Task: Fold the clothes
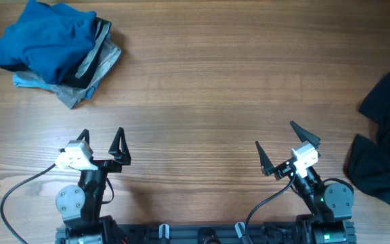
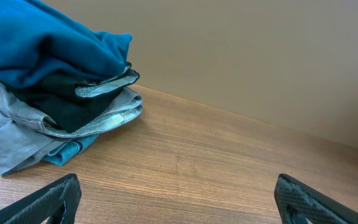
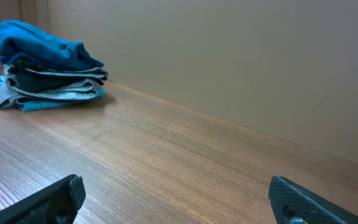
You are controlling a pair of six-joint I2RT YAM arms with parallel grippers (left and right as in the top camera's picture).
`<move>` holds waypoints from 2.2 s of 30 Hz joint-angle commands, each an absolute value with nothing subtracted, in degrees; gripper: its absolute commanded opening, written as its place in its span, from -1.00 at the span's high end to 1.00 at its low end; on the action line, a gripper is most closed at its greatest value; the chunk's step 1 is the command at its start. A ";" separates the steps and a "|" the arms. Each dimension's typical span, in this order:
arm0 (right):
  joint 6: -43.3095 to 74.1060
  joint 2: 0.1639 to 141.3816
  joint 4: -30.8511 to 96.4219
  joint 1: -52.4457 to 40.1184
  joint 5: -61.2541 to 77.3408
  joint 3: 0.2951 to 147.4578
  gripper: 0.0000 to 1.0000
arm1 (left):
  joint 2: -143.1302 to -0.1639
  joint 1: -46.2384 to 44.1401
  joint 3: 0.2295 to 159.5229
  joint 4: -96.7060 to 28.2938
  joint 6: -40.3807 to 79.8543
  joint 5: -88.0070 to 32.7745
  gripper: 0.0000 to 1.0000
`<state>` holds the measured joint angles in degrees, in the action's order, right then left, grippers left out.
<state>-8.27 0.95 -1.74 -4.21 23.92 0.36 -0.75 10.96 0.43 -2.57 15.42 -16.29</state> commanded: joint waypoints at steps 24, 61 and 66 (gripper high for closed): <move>-9.04 0.97 -1.89 -4.49 23.75 0.30 -0.99 | -0.38 10.72 0.36 -2.87 15.49 -15.77 -1.00; 7.60 44.31 29.36 -4.49 18.24 42.57 -0.99 | -29.21 10.72 39.42 -21.17 15.92 -14.83 -1.00; -0.40 68.69 46.13 -4.49 21.45 63.42 -0.98 | -45.93 10.70 54.48 -32.80 15.88 -22.20 -1.00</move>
<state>4.99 57.32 41.67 -4.25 19.42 52.07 -37.76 10.96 46.33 -29.08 15.81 -16.67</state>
